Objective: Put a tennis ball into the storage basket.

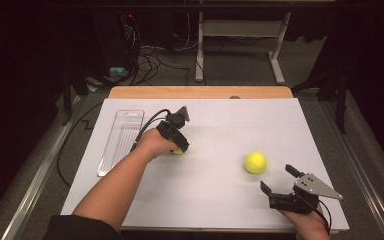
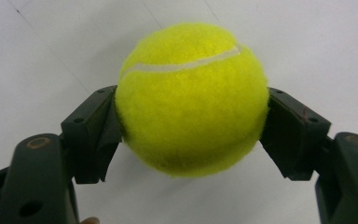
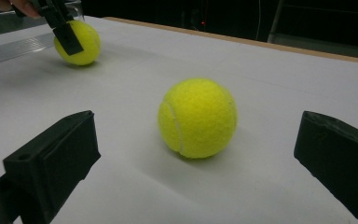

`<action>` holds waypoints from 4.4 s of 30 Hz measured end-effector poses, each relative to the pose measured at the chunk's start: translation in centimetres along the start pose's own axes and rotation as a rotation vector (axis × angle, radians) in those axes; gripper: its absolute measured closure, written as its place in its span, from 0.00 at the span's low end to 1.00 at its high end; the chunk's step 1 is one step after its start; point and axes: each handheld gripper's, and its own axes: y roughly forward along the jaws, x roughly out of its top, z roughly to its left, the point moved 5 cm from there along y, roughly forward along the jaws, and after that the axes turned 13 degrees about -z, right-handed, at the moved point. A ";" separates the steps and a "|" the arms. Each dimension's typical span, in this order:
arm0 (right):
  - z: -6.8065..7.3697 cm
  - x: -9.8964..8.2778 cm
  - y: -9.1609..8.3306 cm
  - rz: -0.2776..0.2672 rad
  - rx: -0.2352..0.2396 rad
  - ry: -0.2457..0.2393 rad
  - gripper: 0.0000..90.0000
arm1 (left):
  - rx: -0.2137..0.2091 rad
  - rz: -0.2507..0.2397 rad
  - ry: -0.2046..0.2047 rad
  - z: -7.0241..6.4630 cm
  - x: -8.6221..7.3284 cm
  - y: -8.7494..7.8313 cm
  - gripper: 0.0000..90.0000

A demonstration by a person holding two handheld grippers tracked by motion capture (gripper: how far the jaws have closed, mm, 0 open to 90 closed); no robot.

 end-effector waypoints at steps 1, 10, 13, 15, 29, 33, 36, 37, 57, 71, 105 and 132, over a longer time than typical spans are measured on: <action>0.0 0.0 0.0 0.000 0.000 0.000 0.00 | -0.001 0.003 0.006 -0.1 -0.1 -0.2 0.30; 0.0 0.0 0.0 -0.001 0.001 -0.002 0.00 | -0.013 0.004 0.046 -1.6 -0.9 -1.8 0.30; 0.1 0.0 0.0 -0.001 0.001 -0.003 0.00 | -0.016 0.006 0.056 -1.9 -1.3 -2.3 0.30; 0.1 0.0 0.0 0.000 0.000 -0.002 0.00 | -0.021 0.006 0.062 -2.1 -1.7 -2.7 0.30; 0.2 0.0 0.0 0.003 0.003 -0.007 0.00 | -0.052 0.037 0.100 -3.1 -4.8 -4.7 0.30; 0.3 -0.1 0.0 0.005 0.005 -0.008 0.00 | -0.065 0.043 0.112 -3.6 -5.4 -5.1 0.30; 0.3 -0.1 0.0 0.006 0.006 -0.007 0.00 | -0.073 0.045 0.119 -4.0 -5.8 -5.5 0.30; 0.3 -0.1 0.0 0.006 0.006 -0.008 0.00 | -0.077 0.052 0.124 -4.0 -5.8 -5.7 0.30; 0.3 -0.1 0.0 0.006 0.005 -0.011 0.00 | -0.043 0.005 0.062 -0.8 -5.6 -10.0 0.30; 0.3 -0.1 0.0 0.007 0.005 -0.010 0.00 | 0.011 -0.020 -0.035 3.8 -6.1 -12.3 0.30; 0.3 -0.3 0.1 0.013 0.006 -0.013 0.00 | 0.139 0.002 -0.194 10.9 -7.6 -13.1 0.30; 0.2 -0.4 0.0 0.016 0.005 -0.008 0.00 | 0.158 0.044 -0.221 12.0 -6.2 -9.1 0.30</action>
